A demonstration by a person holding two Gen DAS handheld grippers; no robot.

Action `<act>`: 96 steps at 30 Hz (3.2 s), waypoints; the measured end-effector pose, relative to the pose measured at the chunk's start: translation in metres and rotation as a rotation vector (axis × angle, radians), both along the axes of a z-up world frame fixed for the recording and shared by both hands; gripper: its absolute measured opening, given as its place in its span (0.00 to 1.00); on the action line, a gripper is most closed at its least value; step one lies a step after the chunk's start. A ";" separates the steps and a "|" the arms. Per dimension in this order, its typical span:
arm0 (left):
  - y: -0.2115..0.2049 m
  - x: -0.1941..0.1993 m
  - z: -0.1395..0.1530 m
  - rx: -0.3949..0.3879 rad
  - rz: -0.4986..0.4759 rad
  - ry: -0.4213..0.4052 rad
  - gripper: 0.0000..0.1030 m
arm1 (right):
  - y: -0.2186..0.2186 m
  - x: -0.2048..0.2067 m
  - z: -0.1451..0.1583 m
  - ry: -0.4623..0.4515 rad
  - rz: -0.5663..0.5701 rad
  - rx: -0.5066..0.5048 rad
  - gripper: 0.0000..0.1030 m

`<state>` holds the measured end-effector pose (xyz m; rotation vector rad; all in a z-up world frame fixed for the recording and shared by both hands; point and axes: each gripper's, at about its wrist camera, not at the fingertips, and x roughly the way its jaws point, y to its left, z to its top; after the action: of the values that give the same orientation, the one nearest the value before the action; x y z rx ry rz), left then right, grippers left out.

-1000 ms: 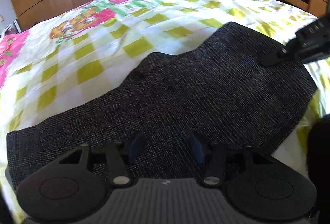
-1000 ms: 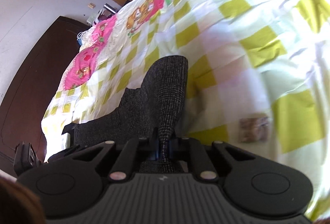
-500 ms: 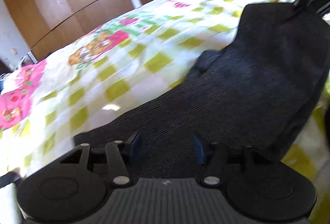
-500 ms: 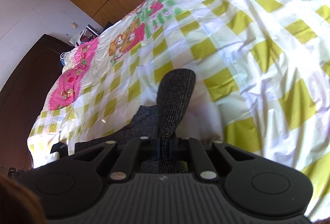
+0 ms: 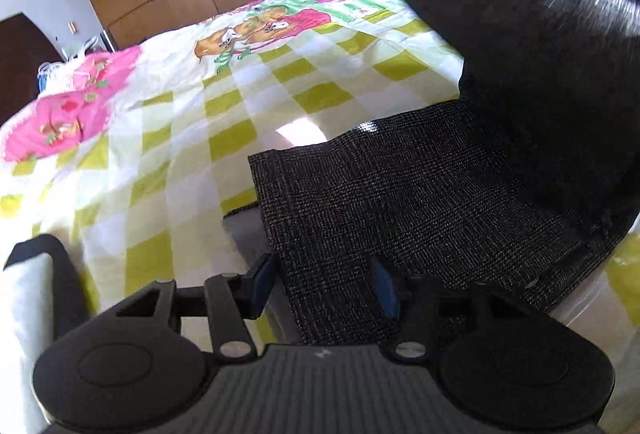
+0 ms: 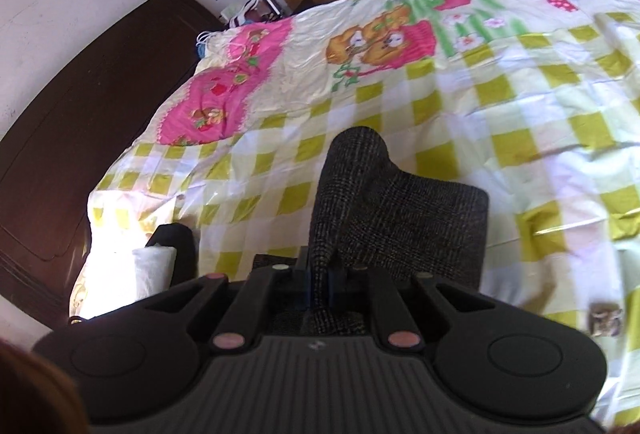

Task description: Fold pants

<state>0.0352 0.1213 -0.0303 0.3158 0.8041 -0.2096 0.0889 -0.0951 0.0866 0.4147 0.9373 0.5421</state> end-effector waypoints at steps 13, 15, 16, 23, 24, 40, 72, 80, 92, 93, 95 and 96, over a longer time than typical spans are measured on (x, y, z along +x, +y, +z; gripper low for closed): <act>0.007 -0.005 -0.002 -0.065 -0.013 0.011 0.61 | 0.117 0.007 -0.044 0.056 0.144 -0.158 0.08; 0.006 -0.007 -0.002 -0.065 -0.014 0.009 0.60 | 0.126 0.006 -0.045 0.043 0.160 -0.185 0.08; 0.006 -0.007 -0.002 -0.063 -0.014 0.011 0.60 | 0.130 0.006 -0.046 0.040 0.166 -0.198 0.08; 0.001 -0.008 -0.002 -0.043 -0.029 0.012 0.59 | 0.154 0.000 -0.053 0.016 0.250 -0.258 0.08; 0.001 -0.008 -0.002 -0.047 -0.028 0.015 0.59 | 0.155 0.000 -0.054 0.013 0.260 -0.265 0.08; 0.045 -0.061 0.027 -0.159 0.086 0.048 0.62 | 0.155 -0.015 -0.062 -0.009 0.435 -0.152 0.33; 0.015 0.012 0.029 -0.079 0.253 -0.077 0.70 | 0.097 0.008 -0.074 -0.310 0.226 -0.587 0.28; 0.006 0.013 0.003 -0.082 0.250 0.023 0.72 | 0.070 -0.014 -0.074 -0.274 0.155 -0.630 0.28; 0.011 0.009 0.006 -0.051 0.227 0.056 0.77 | 0.058 -0.030 -0.073 -0.231 0.093 -0.672 0.29; 0.011 0.009 0.005 -0.050 0.219 0.053 0.78 | 0.060 -0.032 -0.071 -0.234 0.089 -0.702 0.29; 0.014 0.009 0.007 -0.078 0.221 0.045 0.78 | 0.060 -0.039 -0.066 -0.236 0.063 -0.746 0.29; 0.016 0.008 0.008 -0.100 0.219 0.044 0.78 | 0.059 -0.041 -0.063 -0.236 0.053 -0.754 0.29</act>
<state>0.0437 0.1369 -0.0220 0.1279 0.8616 -0.0508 0.0475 -0.0356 0.0232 -0.3476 0.8549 0.2450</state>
